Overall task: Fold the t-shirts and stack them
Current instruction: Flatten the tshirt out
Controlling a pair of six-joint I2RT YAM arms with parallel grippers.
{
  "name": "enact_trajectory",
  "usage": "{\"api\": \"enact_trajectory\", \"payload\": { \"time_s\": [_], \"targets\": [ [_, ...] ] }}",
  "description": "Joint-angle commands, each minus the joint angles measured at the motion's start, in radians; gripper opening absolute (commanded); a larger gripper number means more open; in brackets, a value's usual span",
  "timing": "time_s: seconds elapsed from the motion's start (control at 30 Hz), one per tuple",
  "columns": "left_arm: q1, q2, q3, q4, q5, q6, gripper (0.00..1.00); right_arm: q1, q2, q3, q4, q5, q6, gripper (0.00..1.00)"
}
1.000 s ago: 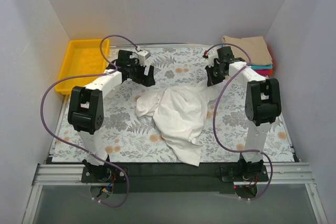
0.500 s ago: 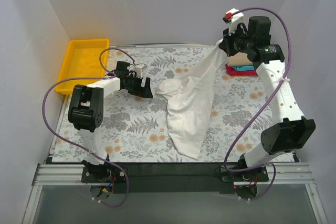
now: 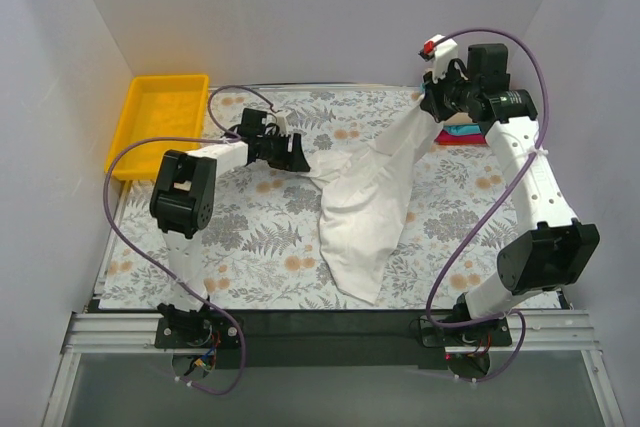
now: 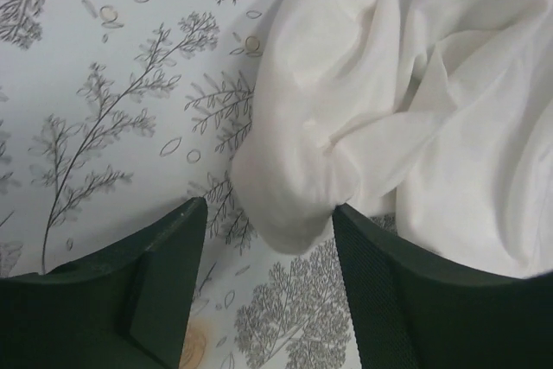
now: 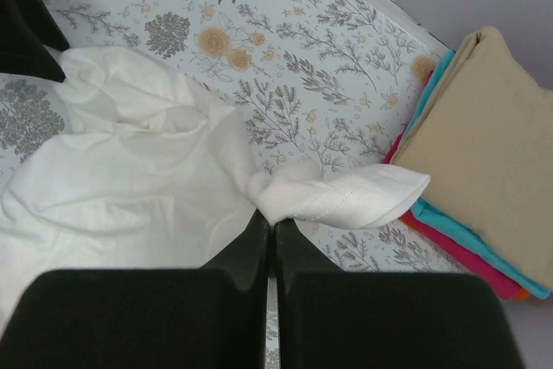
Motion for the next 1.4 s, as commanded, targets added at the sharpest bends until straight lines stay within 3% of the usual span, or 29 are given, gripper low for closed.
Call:
{"api": "enact_trajectory", "payload": {
  "time_s": [0.0, 0.13, 0.23, 0.3, 0.4, 0.53, 0.57, 0.73, 0.8, 0.97, 1.03, 1.2, 1.37],
  "targets": [
    [-0.038, 0.061, 0.082, 0.026, 0.031, -0.072, 0.53, -0.02, -0.056, 0.013, 0.029, 0.028, -0.018, 0.01],
    [-0.026, 0.077, 0.148, -0.064, 0.027, -0.051, 0.0, -0.051, -0.053, 0.059, 0.029, 0.069, -0.032, 0.01],
    [0.035, -0.073, 0.118, -0.101, 0.069, 0.03, 0.0, -0.106, -0.042, 0.138, 0.032, 0.073, -0.031, 0.01],
    [0.069, -0.194, 0.104, -0.156, 0.085, 0.168, 0.0, -0.145, -0.033, 0.186, 0.029, 0.05, -0.018, 0.01],
    [0.069, -0.284, 0.066, -0.395, 0.117, 0.5, 0.0, -0.185, -0.028, 0.231, 0.017, 0.011, -0.029, 0.01],
    [0.056, -0.484, -0.159, -0.599, 0.113, 0.814, 0.0, -0.185, -0.074, 0.167, 0.006, -0.122, -0.034, 0.01],
    [0.045, -0.521, -0.284, -0.598, 0.076, 0.882, 0.0, -0.179, -0.079, 0.133, 0.006, -0.142, -0.026, 0.01],
    [0.048, -0.722, -0.592, -0.425, -0.08, 0.917, 0.0, -0.127, -0.083, 0.027, -0.049, -0.291, -0.037, 0.01],
    [0.081, -0.796, -0.699, -0.37, -0.156, 0.932, 0.0, -0.073, -0.123, -0.101, -0.055, -0.309, -0.07, 0.01],
    [0.125, -0.899, -0.809, -0.319, -0.216, 1.021, 0.0, 0.044, -0.227, -0.39, -0.133, -0.358, -0.19, 0.01],
    [0.128, -0.914, -0.786, -0.369, -0.214, 1.011, 0.04, 0.084, -0.261, -0.511, -0.182, -0.325, -0.28, 0.01],
    [0.175, -0.821, -0.576, -0.633, -0.009, 1.011, 0.36, 0.139, -0.362, -0.645, -0.293, -0.201, -0.428, 0.01],
    [0.157, -0.712, -0.389, -0.57, 0.155, 0.824, 0.47, 0.141, -0.451, -0.71, -0.345, -0.115, -0.518, 0.01]
  ]
}}
